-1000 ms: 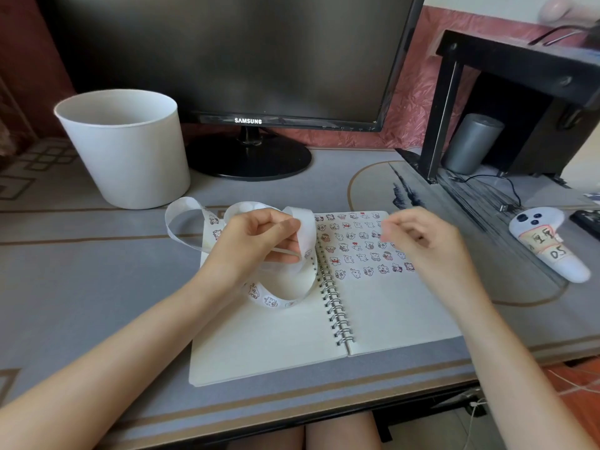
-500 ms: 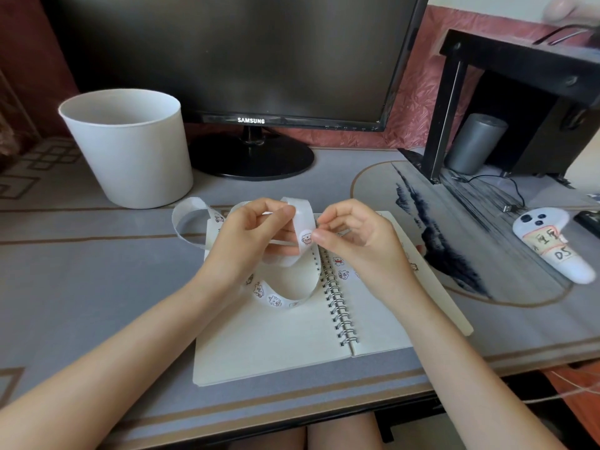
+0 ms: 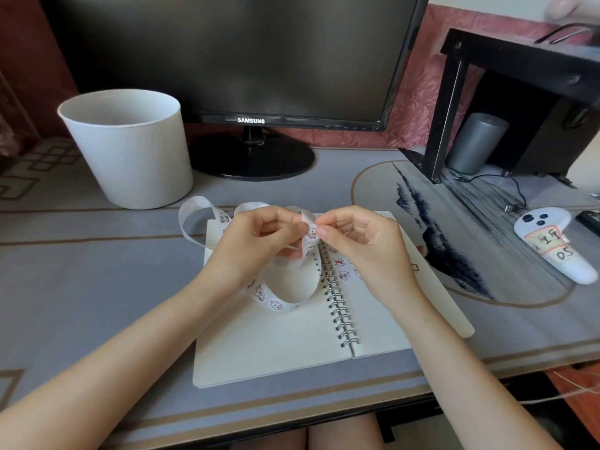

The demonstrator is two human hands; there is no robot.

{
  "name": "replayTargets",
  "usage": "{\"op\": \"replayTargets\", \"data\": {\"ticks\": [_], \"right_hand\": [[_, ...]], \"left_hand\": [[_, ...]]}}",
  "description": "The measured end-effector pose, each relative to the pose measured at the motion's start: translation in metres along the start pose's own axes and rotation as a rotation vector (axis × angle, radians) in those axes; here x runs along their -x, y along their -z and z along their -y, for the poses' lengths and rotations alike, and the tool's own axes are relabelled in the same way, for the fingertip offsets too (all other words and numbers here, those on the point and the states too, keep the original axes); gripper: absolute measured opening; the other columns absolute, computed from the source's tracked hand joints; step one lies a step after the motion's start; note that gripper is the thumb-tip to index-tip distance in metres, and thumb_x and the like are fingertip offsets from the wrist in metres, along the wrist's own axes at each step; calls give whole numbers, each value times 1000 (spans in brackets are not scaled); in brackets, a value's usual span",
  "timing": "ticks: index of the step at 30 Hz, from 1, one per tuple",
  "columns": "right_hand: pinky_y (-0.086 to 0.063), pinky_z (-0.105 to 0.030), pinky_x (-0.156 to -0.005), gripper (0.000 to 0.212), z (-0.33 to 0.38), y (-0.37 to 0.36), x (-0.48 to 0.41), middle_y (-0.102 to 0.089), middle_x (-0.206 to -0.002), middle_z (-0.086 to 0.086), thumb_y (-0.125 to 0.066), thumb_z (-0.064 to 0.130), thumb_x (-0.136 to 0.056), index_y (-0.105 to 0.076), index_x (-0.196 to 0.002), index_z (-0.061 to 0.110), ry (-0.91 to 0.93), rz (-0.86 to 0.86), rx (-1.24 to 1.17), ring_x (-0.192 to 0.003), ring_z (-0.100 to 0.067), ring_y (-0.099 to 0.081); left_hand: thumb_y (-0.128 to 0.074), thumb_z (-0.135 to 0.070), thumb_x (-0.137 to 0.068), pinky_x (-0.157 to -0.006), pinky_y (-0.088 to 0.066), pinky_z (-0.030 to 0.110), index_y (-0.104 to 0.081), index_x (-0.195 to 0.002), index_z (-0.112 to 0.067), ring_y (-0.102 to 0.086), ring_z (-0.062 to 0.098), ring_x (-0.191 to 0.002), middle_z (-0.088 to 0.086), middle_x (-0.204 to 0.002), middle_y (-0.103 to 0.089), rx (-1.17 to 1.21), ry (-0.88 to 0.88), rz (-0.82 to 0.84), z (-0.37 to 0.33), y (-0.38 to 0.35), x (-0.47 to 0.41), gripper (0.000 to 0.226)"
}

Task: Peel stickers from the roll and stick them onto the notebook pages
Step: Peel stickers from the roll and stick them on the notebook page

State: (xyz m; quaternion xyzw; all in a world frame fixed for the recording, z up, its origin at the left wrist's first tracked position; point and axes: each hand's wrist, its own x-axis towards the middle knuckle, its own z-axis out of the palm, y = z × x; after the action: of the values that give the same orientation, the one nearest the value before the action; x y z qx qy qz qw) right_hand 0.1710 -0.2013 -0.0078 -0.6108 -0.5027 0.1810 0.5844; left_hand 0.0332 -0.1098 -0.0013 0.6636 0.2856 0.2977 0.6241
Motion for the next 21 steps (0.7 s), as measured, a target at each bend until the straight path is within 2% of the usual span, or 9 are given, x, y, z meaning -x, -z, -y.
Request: {"op": "replayTargets", "data": {"ticks": [4,8,11,14,18,21], "right_hand": [[-50,-23,-74,13,1,-2,0,-71,-78,6,-74,5,-79,-71,-81,18,-6,-3,-13,-75,-9,-64],[-46,-26,-67,16,1,-3,0,-71,-77,6,-75,8,-78,-70,-79,23,-12,-18,19,-71,-9,-59],[-41,-22,-61,15,0,-3,0,-69,-76,8,-74,9,-78,-69,-77,22,-31,1,48,-69,-8,-54],[-38,-23,-62,11,-1,-3,2,-64,-77,12,-73,11,-79,-68,-77,20,-21,32,115,-69,-10,-52],[-33,-18,-71,6,0,-1,6,-58,-84,10,-71,14,-81,-67,-79,18,57,39,280,-81,-15,-53],[-33,-13,-71,7,4,2,9,-58,-86,10,-70,12,-83,-66,-80,17,97,43,281,-81,-8,-52]], "left_hand": [[-62,-9,-88,-66,-56,19,-68,-92,-1,-64,10,-65,11,-75,-67,11,-22,4,0,0,1,10],[-63,-10,-88,-69,-58,22,-68,-94,-1,-65,11,-68,13,-79,-69,8,-11,16,0,-1,0,13],[-65,-14,-86,-66,-58,22,-69,-92,-1,-66,10,-66,10,-76,-69,25,12,3,-1,-2,1,14],[-64,-14,-87,-62,-58,22,-68,-88,1,-66,10,-60,9,-71,-68,32,41,-10,-2,-3,1,15],[-62,-12,-88,-56,-56,20,-67,-87,3,-64,10,-55,6,-65,-66,30,77,-26,-1,-3,1,15],[-62,-12,-89,-57,-57,20,-66,-83,0,-64,9,-54,0,-58,-65,53,93,-24,-2,-3,1,14]]}}
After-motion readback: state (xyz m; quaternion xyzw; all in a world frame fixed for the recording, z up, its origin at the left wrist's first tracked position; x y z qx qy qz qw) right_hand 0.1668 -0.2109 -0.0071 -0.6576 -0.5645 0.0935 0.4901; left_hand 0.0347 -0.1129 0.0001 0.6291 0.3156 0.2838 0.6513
